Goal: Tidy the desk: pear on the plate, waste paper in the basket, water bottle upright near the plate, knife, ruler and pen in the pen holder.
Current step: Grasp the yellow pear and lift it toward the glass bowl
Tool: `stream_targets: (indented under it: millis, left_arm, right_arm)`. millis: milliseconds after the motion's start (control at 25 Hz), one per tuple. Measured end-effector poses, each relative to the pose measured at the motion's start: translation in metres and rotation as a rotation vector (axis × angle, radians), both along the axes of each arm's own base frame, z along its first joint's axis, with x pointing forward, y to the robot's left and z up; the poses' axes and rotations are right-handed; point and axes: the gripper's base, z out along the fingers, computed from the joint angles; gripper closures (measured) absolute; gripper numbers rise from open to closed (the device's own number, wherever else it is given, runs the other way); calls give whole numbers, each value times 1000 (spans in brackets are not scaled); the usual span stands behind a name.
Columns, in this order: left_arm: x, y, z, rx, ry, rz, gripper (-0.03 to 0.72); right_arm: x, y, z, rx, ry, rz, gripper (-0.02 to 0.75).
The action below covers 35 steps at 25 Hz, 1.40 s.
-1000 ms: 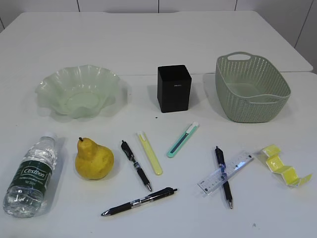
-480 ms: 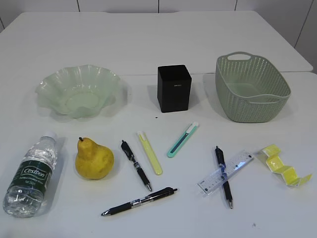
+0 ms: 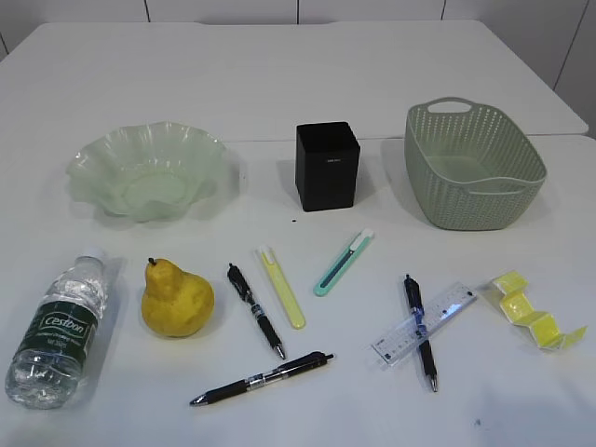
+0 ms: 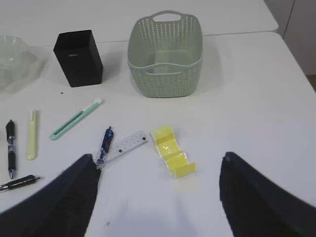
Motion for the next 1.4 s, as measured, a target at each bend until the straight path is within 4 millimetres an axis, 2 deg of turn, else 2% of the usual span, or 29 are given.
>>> stream_targets:
  millis: [120,360,640,840,1040,1200,1400]
  left_arm:
    - [26,-2,0,-33,111,-13,151]
    - [62,-13,10,-2,218,-138,152]
    - [121,-33,23,28,362,-231,161]
    - [171,-56,17,33,472,-288,162]
    - [208,-88,3,59,551,-370,162]
    - [231,-111,-16,84,636,-413,162]
    - [259,-132,-48,104,743,-427,161]
  right_arm:
    - [24,3,4,12,69,5,167]
    - [74,9,-3,8,263,5,167]
    - [107,13,-12,15,425,11,167]
    - [117,15,-14,-12,475,32,167]
    - [118,15,-14,-13,479,34,169]
    - [117,15,-15,-13,486,35,169]
    - [117,15,-15,-12,495,35,172]
